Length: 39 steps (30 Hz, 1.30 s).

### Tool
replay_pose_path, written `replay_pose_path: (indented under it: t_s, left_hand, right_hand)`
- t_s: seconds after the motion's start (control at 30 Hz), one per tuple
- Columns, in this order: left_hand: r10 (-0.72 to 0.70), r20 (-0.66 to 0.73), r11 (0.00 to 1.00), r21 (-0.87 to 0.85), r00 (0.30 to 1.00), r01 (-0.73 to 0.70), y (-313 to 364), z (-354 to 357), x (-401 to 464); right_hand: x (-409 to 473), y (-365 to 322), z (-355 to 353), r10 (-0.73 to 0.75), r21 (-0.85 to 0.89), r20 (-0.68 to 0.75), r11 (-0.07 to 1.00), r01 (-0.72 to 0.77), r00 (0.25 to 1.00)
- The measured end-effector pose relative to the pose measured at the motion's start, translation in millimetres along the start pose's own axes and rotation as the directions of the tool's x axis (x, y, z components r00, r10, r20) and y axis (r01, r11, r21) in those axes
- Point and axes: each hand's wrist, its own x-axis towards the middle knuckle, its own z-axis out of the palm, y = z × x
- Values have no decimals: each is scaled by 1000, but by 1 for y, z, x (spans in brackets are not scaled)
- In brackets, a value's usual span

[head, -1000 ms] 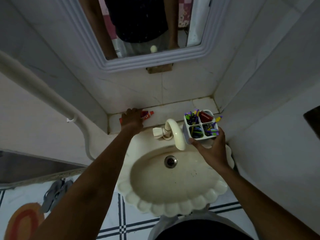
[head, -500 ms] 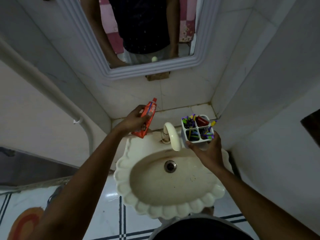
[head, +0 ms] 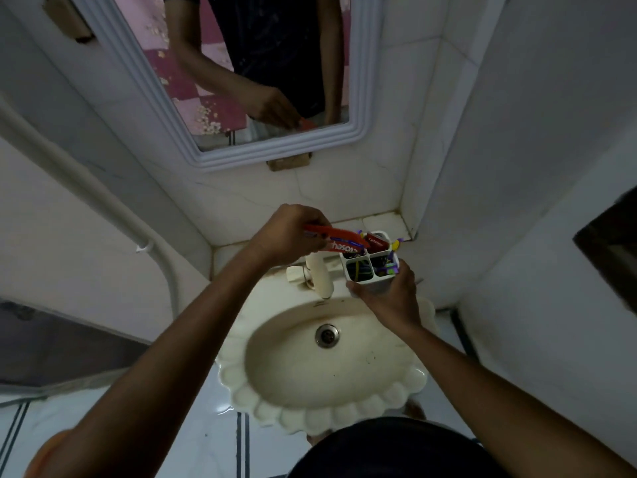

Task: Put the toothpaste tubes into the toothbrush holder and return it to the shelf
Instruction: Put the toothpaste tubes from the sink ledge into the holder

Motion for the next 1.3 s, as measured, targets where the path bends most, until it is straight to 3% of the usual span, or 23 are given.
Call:
replay_pose_path:
  t_s: [0.17, 0.37, 0.5, 0.63, 0.93, 1.0, 1.13, 1.3]
  left_hand:
    - [52, 45, 994, 96, 998, -56, 20, 26, 9]
    - [25, 109, 934, 351, 994, -62, 27, 43, 20]
    - [53, 183, 934, 338, 982, -114, 33, 50, 27]
    - [54, 152, 957, 275, 987, -95, 37, 59, 36]
    - [34, 106, 933, 354, 994, -70, 31, 71, 47]
    - [28, 96, 955, 291, 995, -55, 23, 72, 45]
    - [-106, -69, 990, -96, 992, 99, 2, 73, 33]
    - [-233, -197, 950, -256, 952, 180, -24, 70, 13]
  right_hand:
    - [-1, -1, -5, 3, -10, 12, 1000, -3, 1000]
    - [-1, -3, -7, 8, -13, 21, 1000, -8, 1000]
    - [0, -3, -8, 10, -22, 30, 1000, -9, 1000]
    - [1, -4, -8, 25, -33, 33, 999, -24, 999]
    - [2, 0, -6, 17, -14, 39, 1000, -17, 999]
    - [2, -1, -5, 26, -27, 45, 999, -24, 999]
    - [3, -9, 0, 22, 80, 26, 997, -24, 999]
    - [2, -13, 6, -30, 152, -44, 988, 36, 999]
